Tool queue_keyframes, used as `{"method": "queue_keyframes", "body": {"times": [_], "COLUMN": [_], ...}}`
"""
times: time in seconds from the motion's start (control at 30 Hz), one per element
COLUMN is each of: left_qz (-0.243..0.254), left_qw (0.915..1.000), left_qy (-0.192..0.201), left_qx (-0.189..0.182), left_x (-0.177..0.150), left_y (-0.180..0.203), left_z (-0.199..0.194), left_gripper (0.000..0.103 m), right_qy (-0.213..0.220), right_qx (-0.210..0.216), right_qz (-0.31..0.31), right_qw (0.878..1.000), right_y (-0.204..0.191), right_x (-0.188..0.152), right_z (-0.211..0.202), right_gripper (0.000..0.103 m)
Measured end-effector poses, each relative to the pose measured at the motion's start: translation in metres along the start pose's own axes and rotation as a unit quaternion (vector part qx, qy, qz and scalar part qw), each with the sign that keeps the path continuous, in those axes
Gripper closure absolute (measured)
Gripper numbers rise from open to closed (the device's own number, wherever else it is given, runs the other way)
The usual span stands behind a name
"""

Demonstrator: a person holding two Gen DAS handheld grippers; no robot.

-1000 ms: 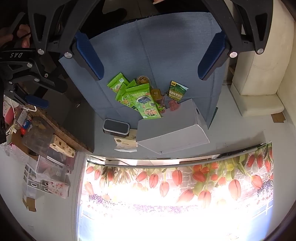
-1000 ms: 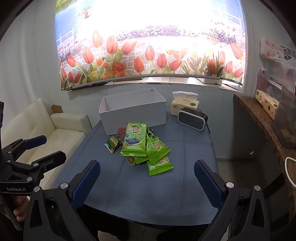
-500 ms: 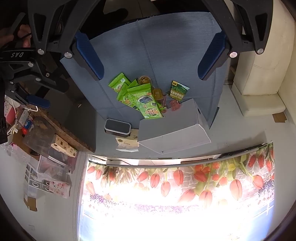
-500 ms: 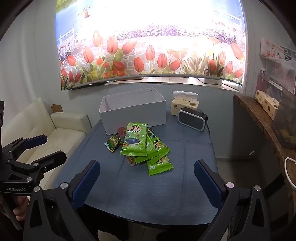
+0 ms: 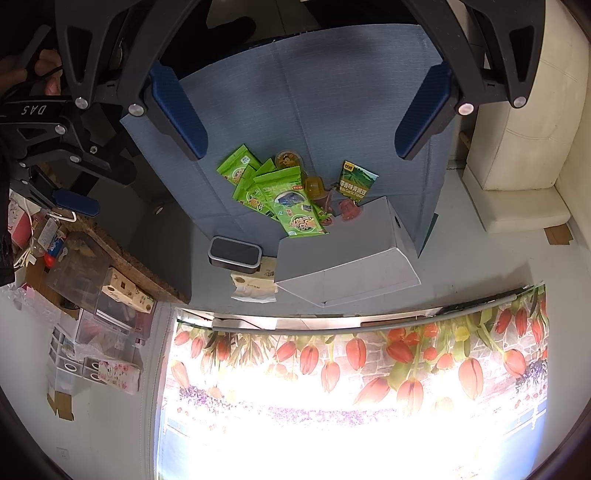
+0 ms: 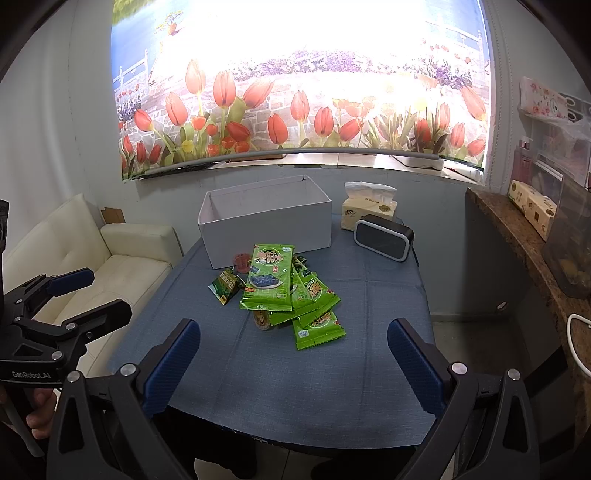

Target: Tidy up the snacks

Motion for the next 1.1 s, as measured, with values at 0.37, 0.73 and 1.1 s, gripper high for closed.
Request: {"method": "queue_keyframes", "body": {"times": [0.37,0.73,1.1], "left_qz": [0.000,0.000,0.003], "left_qw": [1.0000,1.0000,1.0000], "left_qy": [-0.001,-0.002,-0.002], "left_qx": [0.001,0.000,0.000], "left_x": [-0.0004,0.0007,0.0001], "left_y": [-0.0002,-0.0006,0.0003], "left_z": [-0.0002,0.0004,0.0012], "left_gripper": [0.000,0.000,0.000], "right_qy": [-0.001,-0.002,-0.004], "right_qx": [-0.001,-0.003,-0.003], "right_qz": [-0.002,-0.003,-0.004], "right_qw": [1.000,1.000,1.000], "right_y": [-0.0003,-0.0004,-0.0014], "right_x": [0.0000,-0.0005,-0.0002], "right_z": [0.0006,0.0002,-0.0005], "right_gripper": [0.000,0.000,0.000]}}
Point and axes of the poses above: each gripper's, at about its wrist camera, not at the fingertips, and z roughly the way its jaws point, y to its right, x to its top, the point moved 6 cm from there along z, roughly the way its jaws point
